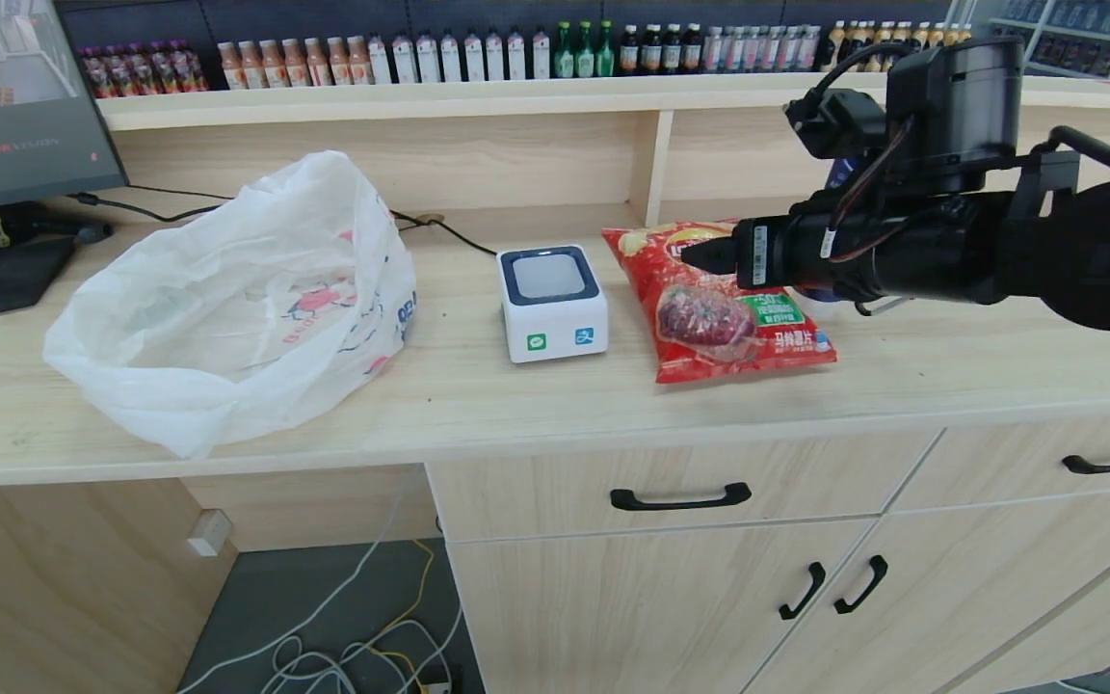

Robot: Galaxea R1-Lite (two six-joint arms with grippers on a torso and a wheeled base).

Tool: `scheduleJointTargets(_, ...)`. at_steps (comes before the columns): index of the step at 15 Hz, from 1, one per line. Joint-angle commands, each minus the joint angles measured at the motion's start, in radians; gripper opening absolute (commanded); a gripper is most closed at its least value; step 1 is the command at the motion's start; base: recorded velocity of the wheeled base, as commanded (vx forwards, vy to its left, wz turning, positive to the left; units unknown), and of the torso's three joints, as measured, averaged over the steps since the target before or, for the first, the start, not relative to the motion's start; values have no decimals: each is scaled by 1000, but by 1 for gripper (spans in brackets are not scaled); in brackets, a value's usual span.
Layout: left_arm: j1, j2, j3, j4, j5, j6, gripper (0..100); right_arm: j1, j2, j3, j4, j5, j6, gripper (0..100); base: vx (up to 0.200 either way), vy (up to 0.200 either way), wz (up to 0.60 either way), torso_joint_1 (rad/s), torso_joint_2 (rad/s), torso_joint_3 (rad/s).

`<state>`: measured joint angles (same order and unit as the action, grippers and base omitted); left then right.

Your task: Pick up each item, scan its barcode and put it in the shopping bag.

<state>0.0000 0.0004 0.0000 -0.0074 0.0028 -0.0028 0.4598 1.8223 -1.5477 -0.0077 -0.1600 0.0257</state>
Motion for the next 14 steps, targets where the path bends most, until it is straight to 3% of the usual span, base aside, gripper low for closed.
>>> scheduleJointTargets(1,0,0,0,0,-1,0,100,-4,37,-31,9,0,-9,100,0,0,0,0,0,0)
scheduleJointTargets(8,0,0,0,0,0,0,100,-69,112,-84,11,0,-107,100,0,0,0,0,0,0)
scheduleJointTargets(14,0,0,0,0,0,0,100,-43,124,-123,14,11,-107,100,0,0,0,0,0,0)
